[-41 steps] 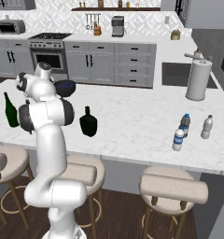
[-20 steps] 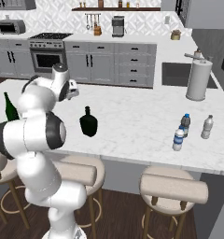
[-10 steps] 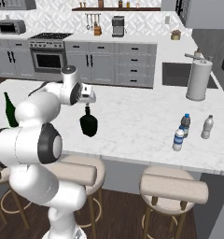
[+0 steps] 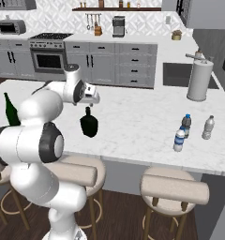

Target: Move the plastic bottles in the middle to the plastics group, and the glass bottles in the middle to the glass group.

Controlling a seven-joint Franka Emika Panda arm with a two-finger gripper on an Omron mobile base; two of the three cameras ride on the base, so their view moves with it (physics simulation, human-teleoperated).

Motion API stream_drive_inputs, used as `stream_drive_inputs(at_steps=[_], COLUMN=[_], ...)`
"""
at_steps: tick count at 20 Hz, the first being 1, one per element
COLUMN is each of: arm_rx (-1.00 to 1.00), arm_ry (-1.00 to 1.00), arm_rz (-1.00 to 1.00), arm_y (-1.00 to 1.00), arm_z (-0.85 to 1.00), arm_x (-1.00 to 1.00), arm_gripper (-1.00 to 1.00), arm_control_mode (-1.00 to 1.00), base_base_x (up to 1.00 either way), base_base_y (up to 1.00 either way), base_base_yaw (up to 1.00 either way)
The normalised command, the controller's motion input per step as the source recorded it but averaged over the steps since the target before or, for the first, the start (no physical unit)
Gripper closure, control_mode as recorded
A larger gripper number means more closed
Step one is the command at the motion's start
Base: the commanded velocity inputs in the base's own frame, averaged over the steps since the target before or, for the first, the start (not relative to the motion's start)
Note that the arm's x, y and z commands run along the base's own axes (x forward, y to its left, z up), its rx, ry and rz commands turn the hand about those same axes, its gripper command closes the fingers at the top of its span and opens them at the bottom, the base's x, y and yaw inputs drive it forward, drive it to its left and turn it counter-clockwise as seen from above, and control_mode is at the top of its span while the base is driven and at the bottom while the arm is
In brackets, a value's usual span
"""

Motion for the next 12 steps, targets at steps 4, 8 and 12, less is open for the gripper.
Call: stream_drive_inputs(at_steps=[4,8,12], arm_rx=[0.0,0.0,0.0], arm_ry=[0.0,0.0,-0.08], arm_rz=[0.0,0.0,0.0], arm_y=[0.0,0.0,0.0], arm_z=[-0.57,-0.5,-0.23], arm_x=[0.14,0.04,0.0], arm_gripper=[-1.0,-1.0,-1.0], arm_control_mode=[-1.0,-1.0,-1.0], base_base_x=[0.0,0.0,0.0], base_base_y=[0.0,0.0,0.0], base_base_yaw=[0.0,0.0,0.0])
